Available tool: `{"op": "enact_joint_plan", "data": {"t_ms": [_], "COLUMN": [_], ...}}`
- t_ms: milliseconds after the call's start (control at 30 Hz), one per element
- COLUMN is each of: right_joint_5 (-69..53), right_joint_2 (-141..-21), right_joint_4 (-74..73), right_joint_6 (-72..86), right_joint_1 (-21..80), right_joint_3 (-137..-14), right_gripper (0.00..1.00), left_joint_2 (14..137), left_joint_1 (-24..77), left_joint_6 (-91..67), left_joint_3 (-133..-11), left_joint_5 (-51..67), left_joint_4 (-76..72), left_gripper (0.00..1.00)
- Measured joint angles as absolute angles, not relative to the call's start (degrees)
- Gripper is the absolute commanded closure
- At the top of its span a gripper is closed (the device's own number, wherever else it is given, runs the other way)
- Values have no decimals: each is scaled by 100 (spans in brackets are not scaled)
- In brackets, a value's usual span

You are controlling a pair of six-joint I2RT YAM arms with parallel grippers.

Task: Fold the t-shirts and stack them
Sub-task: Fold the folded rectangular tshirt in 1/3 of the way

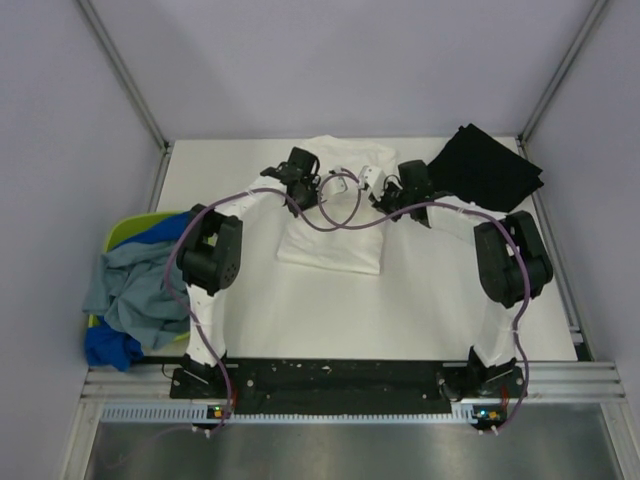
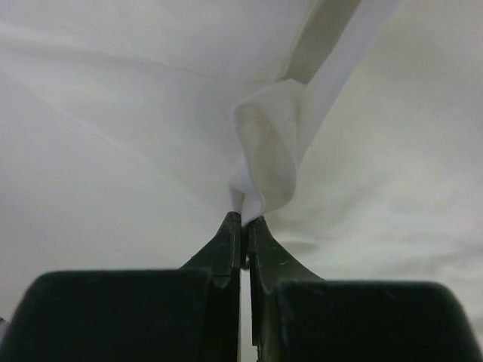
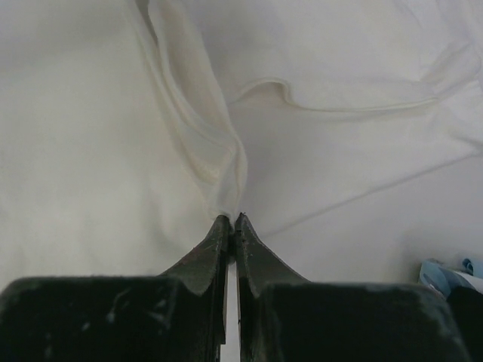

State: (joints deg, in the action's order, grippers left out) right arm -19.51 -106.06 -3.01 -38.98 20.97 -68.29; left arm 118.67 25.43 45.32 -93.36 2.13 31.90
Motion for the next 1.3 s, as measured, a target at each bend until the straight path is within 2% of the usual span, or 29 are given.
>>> {"op": "enact_joint_plan", "data": {"t_ms": [100,233,333,467,600,833,967,1100,1167,1300], "right_joint_5": [-1896,-1874,-1850,-1767,-1584,-1041,-1022,-1500,-1907,-2432], "right_joint_2": [-10836,-11010,-11041,-11187,-11469,-11830,-11745,-11061,-10475,-9354], "right_joint_4": [-298,-318,-307,-309,-272,-388,-482,-617,-729,-834], "right_joint_6": [-3889,-3879,-3868,-3811,-3658,-3210,-3175,-3332,-3555,-3968], "right_joint_1": [2058,2038,2036,2023,1977,1739,1599,1555,1605,1988], "right_joint_3": [-7002,-7133,-7140,-7319,-7669,-8399,-8460,-7754,-7231,-6342], "right_gripper": [100,99,92,84,79,78,77,68,56,48], "left_joint_2": [12033,12116,12138,12143,12293,13185,13104,12293,11716,10331], "left_joint_1": [2536,2539,2539,2536,2502,2322,2112,1942,1929,1999], "left_joint_6": [4501,4447,4434,4340,4289,3922,3780,3857,4023,4757], "left_joint_3": [-9386,-9386,-9386,-9386,-9577,-11194,-11489,-10641,-10016,-8556], "left_joint_5": [119,-12,-78,-268,-598,-1094,-1026,-215,386,1684], "left_joint_4": [3059,2941,2856,2600,2320,2309,2307,2447,2550,2871], "left_gripper": [100,95,82,57,45,41,40,41,40,32]}}
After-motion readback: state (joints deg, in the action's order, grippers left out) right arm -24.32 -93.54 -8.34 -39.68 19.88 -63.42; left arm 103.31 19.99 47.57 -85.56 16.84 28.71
